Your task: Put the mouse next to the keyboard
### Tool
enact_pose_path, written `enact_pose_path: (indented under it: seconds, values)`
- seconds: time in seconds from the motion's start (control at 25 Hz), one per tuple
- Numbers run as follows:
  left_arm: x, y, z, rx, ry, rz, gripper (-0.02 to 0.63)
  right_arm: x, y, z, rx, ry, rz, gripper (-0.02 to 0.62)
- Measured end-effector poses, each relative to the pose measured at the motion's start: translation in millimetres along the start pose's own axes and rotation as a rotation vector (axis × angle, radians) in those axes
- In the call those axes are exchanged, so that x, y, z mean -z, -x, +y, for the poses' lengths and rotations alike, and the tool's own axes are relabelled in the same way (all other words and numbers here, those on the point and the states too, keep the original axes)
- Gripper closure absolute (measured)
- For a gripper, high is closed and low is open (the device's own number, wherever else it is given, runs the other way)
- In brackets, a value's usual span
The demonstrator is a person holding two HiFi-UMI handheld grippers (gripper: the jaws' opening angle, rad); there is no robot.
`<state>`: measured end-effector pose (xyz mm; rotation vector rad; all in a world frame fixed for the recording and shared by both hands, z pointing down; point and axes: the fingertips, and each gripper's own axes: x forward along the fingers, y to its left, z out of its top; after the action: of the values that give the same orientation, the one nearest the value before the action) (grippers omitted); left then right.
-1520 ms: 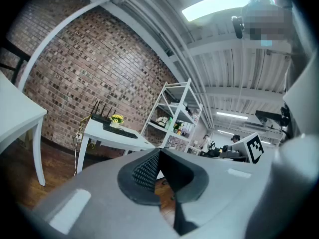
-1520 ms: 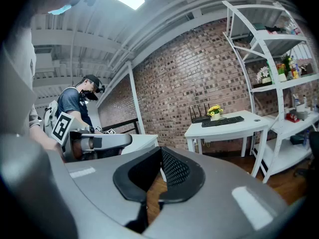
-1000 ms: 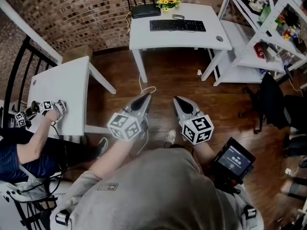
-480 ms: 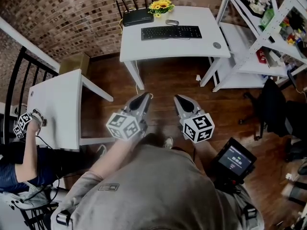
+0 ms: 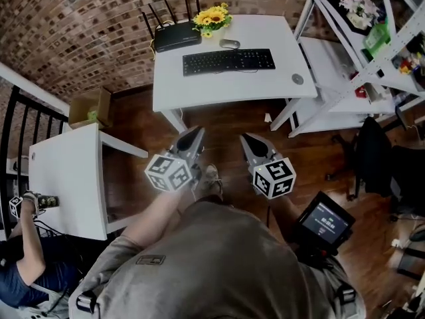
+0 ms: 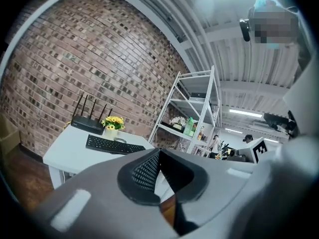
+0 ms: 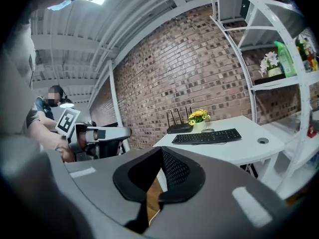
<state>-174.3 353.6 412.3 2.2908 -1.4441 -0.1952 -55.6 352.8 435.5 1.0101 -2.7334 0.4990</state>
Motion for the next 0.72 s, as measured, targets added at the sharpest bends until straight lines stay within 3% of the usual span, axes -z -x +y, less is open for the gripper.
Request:
enact_pose_path:
  seconds: [0.32,0.72]
  values:
    - [-48,-73,66,0.048,0.011,-0.003,0.604,-53,-83,-46,0.050,0.025,0.008,0.589]
    - [-70,-132,123,0.063,0.031,0.016,0.604,-73,-144,-82,0.094,0.023,0.023,0.589]
